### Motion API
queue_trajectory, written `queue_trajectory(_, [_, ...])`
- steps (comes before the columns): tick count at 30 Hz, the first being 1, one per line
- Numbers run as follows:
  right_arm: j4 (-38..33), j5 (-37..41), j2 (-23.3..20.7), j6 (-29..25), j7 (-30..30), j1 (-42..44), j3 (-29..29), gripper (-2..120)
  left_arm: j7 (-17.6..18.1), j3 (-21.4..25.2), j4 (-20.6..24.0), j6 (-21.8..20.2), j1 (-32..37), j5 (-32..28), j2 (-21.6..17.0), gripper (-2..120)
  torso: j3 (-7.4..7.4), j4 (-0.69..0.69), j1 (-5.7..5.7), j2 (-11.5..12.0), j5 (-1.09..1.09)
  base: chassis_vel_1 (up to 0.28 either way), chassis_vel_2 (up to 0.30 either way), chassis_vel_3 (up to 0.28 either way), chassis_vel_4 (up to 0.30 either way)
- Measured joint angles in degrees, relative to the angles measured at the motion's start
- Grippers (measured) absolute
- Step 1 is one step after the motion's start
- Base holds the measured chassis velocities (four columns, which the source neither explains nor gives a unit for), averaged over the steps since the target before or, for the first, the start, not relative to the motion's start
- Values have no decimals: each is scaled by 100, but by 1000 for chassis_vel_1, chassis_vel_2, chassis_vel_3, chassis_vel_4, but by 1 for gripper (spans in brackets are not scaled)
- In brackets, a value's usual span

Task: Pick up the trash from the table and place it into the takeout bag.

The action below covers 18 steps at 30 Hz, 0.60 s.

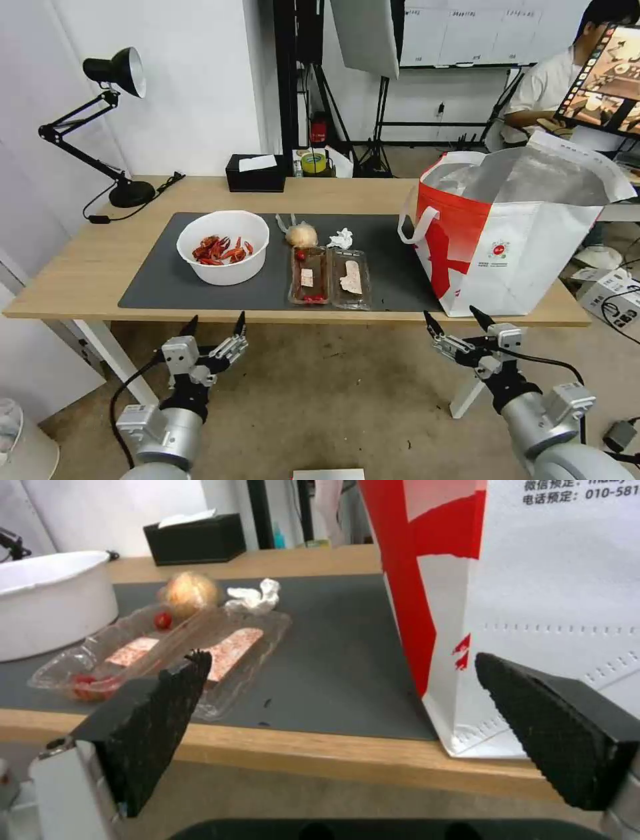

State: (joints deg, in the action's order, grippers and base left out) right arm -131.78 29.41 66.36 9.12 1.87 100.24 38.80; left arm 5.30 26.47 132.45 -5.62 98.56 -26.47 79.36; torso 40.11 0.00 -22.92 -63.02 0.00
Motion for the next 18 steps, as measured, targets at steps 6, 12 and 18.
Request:
queue_trajectory(6, [5, -70, 18, -4, 0, 12, -1, 100, 202, -218, -39, -178, -270, -607, -147, 100, 0, 0, 0, 0, 0, 0, 0, 0, 0])
queue_trajectory(12, [37, -127, 39, -9, 1, 19, -9, 100, 675, -689, -21, -454, -607, -1813, -199, 100, 0, 0, 0, 0, 0, 0, 0, 0, 0])
queue_trajectory(18, [39, -129, 40, -9, 0, 1, -9, 100, 1000, -926, -57, -556, -915, -2454, -169, 100, 0, -1, 0, 0, 0, 0, 0, 0, 0])
